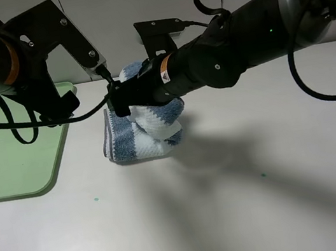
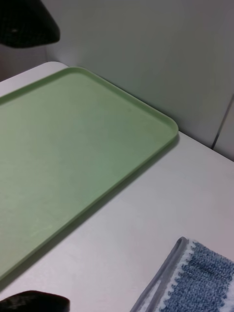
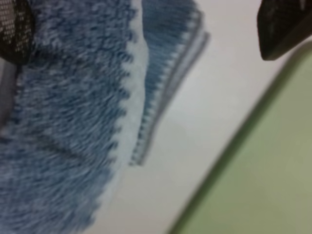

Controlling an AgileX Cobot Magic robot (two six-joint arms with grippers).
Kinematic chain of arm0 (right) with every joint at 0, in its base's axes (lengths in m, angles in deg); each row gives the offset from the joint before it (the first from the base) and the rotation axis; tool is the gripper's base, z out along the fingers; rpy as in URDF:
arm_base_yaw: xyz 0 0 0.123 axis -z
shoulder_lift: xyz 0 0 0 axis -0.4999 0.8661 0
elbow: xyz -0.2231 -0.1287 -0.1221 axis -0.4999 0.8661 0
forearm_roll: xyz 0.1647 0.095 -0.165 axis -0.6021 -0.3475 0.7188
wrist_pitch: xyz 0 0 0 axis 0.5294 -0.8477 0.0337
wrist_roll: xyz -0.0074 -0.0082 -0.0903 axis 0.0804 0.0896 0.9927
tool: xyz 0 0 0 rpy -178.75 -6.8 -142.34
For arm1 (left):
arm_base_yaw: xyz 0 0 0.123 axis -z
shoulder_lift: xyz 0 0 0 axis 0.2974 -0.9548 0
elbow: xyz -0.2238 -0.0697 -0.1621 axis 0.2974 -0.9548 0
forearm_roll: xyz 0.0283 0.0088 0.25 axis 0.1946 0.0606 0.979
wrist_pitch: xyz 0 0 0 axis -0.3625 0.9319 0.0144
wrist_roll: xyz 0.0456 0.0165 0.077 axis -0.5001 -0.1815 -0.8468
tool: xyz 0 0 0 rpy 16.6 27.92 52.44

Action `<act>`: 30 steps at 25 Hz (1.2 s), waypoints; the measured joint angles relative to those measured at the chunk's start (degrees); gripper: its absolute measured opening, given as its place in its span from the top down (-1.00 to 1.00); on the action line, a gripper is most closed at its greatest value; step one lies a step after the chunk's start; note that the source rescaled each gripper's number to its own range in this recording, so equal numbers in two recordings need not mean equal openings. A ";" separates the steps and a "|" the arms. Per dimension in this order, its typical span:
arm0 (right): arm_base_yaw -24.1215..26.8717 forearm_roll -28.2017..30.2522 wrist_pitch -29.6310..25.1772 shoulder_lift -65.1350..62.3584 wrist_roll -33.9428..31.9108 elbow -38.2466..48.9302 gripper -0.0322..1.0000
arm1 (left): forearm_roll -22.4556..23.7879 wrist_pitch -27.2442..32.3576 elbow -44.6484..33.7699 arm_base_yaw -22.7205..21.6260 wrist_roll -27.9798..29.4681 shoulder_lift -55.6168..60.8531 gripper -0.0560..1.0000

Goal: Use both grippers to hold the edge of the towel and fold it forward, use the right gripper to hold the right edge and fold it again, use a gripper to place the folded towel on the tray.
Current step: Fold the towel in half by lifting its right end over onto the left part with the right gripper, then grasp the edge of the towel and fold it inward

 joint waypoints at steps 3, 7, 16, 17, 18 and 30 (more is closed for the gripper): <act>-1.94 0.00 1.99 0.00 0.00 0.00 -0.99 | 0.00 -0.06 0.00 0.00 0.00 0.00 -1.00; -3.47 0.00 2.89 0.00 -0.10 0.00 -0.99 | 0.00 -0.40 0.00 0.00 0.00 0.00 -1.00; -3.54 -0.40 0.44 0.00 -0.10 0.00 -0.99 | 0.00 -0.45 0.00 0.00 0.00 0.00 -1.00; -3.54 -0.40 -0.49 0.00 -0.10 0.00 -0.99 | 0.00 -0.45 0.00 0.00 0.00 0.00 -1.00; -3.54 -0.45 -1.91 0.00 -0.10 0.00 -0.99 | 0.00 -0.45 0.00 0.00 0.00 0.00 -1.00; -1.70 1.00 -24.94 -0.85 6.84 0.00 -1.00 | 0.00 -0.45 0.00 0.00 0.00 0.00 -1.00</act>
